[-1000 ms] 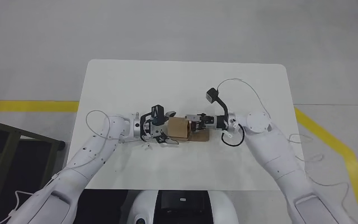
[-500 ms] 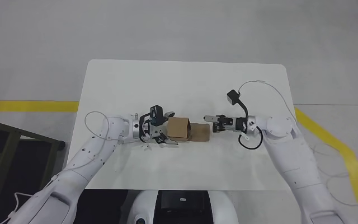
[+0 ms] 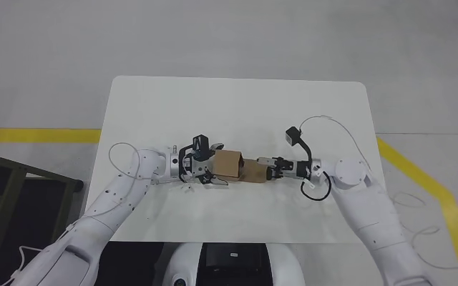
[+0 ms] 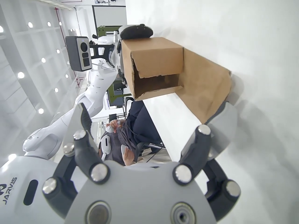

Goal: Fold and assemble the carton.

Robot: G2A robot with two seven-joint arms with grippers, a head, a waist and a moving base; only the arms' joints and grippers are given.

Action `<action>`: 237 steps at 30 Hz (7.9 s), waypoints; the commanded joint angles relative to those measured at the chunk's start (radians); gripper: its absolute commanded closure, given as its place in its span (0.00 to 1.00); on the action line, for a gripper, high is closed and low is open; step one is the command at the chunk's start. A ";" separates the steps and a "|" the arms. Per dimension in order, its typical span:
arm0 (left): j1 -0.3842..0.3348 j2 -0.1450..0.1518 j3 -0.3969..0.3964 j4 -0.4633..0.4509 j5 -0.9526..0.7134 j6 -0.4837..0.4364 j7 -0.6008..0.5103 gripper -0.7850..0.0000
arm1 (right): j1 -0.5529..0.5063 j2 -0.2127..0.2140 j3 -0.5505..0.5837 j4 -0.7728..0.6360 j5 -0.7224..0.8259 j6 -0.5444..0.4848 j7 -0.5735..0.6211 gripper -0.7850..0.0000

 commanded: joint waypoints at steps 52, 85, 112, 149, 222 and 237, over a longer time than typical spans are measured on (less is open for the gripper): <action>0.004 -0.003 -0.013 0.005 0.001 -0.001 -0.007 0.00 | 0.045 -0.026 -0.102 0.082 0.153 -0.050 0.014 0.00; 0.007 -0.002 -0.022 0.005 0.003 -0.004 -0.009 0.00 | 0.066 -0.050 -0.136 0.031 0.205 -0.071 -0.064 0.00; 0.006 -0.004 -0.018 0.008 -0.001 -0.006 -0.016 0.00 | 0.055 -0.050 -0.130 0.038 0.123 -0.096 -0.085 0.58; 0.007 -0.005 -0.021 0.009 0.005 -0.004 -0.019 0.00 | 0.051 -0.033 -0.135 0.008 -0.035 -0.004 -0.070 0.83; 0.007 -0.003 -0.022 0.017 -0.003 -0.006 -0.025 0.00 | 0.018 -0.015 -0.112 -0.113 -0.113 0.066 -0.076 1.00; 0.006 -0.003 -0.023 0.013 -0.001 -0.006 -0.024 0.00 | 0.047 -0.030 -0.169 -0.096 -0.103 0.062 -0.093 1.00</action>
